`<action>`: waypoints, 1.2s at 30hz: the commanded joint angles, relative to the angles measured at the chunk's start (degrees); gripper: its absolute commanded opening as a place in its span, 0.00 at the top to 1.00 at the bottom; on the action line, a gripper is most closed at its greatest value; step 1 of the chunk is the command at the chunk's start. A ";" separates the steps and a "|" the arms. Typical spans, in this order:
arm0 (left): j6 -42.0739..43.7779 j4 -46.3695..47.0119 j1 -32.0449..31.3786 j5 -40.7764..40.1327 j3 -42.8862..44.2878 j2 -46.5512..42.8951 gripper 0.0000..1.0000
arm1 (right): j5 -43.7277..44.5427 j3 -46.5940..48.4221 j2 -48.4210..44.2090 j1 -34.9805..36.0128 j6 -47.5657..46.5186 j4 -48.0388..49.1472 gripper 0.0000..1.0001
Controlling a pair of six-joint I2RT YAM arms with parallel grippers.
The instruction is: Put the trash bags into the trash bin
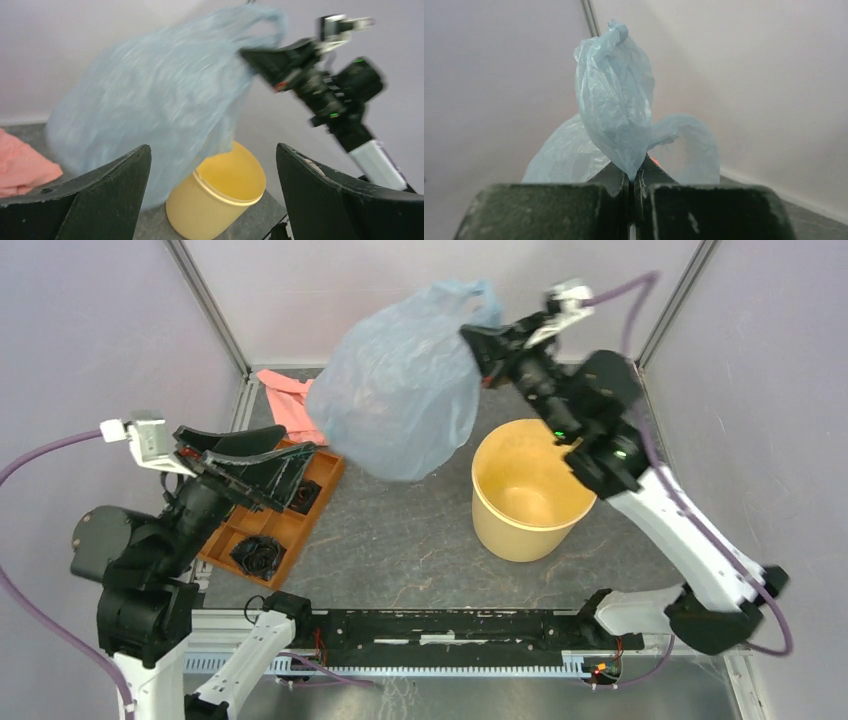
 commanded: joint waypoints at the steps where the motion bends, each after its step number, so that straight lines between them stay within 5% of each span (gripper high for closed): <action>1: 2.94 -1.71 0.13 -0.78 -2.98 1.39 0.00 | 2.26 5.76 -8.68 -0.70 -1.93 -8.77 0.99; 7: 0.63 1.94 0.13 2.68 -5.28 2.81 0.00 | 11.76 6.16 -16.93 -0.82 -4.96 -16.29 0.99; 15: -4.79 8.47 0.13 7.30 -9.04 5.17 0.00 | 14.02 0.48 -24.84 -0.83 -5.92 -17.52 0.99; 26: -16.34 19.88 0.13 12.20 -18.51 5.93 0.00 | -6.17 -0.52 -20.06 -0.77 -2.45 -8.81 0.99; 36: -21.81 24.74 0.13 13.14 -23.19 5.78 0.00 | -0.71 -2.67 -20.90 -0.71 -6.41 -5.23 1.00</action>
